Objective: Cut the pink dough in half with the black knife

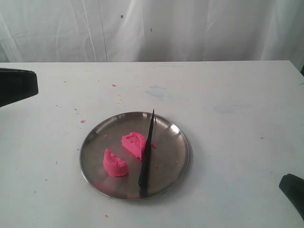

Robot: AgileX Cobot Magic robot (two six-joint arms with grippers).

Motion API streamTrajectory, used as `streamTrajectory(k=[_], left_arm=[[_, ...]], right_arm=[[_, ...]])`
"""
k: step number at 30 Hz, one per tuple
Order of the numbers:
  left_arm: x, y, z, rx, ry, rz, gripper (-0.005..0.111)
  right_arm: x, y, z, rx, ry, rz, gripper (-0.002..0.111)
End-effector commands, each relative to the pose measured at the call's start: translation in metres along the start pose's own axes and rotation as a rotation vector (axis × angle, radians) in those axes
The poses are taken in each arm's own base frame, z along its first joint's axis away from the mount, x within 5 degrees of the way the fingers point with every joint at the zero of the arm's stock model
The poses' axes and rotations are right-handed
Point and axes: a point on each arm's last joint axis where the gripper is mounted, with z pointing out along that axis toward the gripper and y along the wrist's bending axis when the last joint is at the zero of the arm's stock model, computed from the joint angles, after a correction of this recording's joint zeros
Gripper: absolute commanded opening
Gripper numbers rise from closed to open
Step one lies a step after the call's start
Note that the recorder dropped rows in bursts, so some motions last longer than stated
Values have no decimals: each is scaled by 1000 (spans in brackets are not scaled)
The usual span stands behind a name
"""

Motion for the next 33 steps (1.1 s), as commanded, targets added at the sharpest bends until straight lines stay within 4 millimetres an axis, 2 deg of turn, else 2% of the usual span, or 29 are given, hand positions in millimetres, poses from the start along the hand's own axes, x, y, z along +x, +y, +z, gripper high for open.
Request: streamTrajectory(k=[1,5,8,12,16,21,25,33], left_arm=[[6,-14,-15,-4,-60,41,0],[17,-30,-33,-36,-96,146,0],[32,-32,-44,-130,-57,203,0],[58,-23,-54,-290,15,125,0],[81,-6,-62,-493,7,24,0],[99,10,-65,-624,-105,1,0],[110,19,-62,-664,-181,9,0],[140,33,-53,-686,-148,-22,0]], right_arm=[[0,-1,0,8,-14,-9,0],[0,-1,0,8,-14,-9,0],[0,-1,0,8,-14,-9,0],[0,-1,0,8,-14,-9,0],[0,-1,0,8,-14,-9,0],[0,-1,0,8,-14,3,0],[0,-1,0,8,-14,26,0],[0,-1,0,8,-14,26,0]])
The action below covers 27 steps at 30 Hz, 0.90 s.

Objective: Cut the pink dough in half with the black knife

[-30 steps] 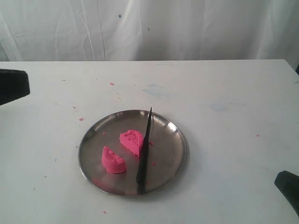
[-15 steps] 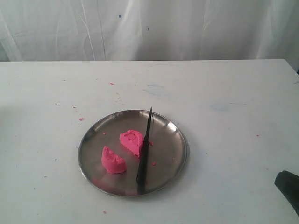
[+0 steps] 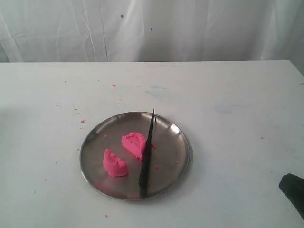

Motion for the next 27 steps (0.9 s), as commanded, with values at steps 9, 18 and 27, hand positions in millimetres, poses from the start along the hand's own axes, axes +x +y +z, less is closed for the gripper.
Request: streamTrajectory(k=[9,18,27], left_arm=[[51,7,8,-16,68,-20,0],[64,6,8,0,168,-23,0],[63,6,8,-2,159,-23,0]], right_arm=[[0,-1,0,7,-13,1,0],[0,-1,0,7,-13,1,0],[0,-1,0,7,-13,1,0]])
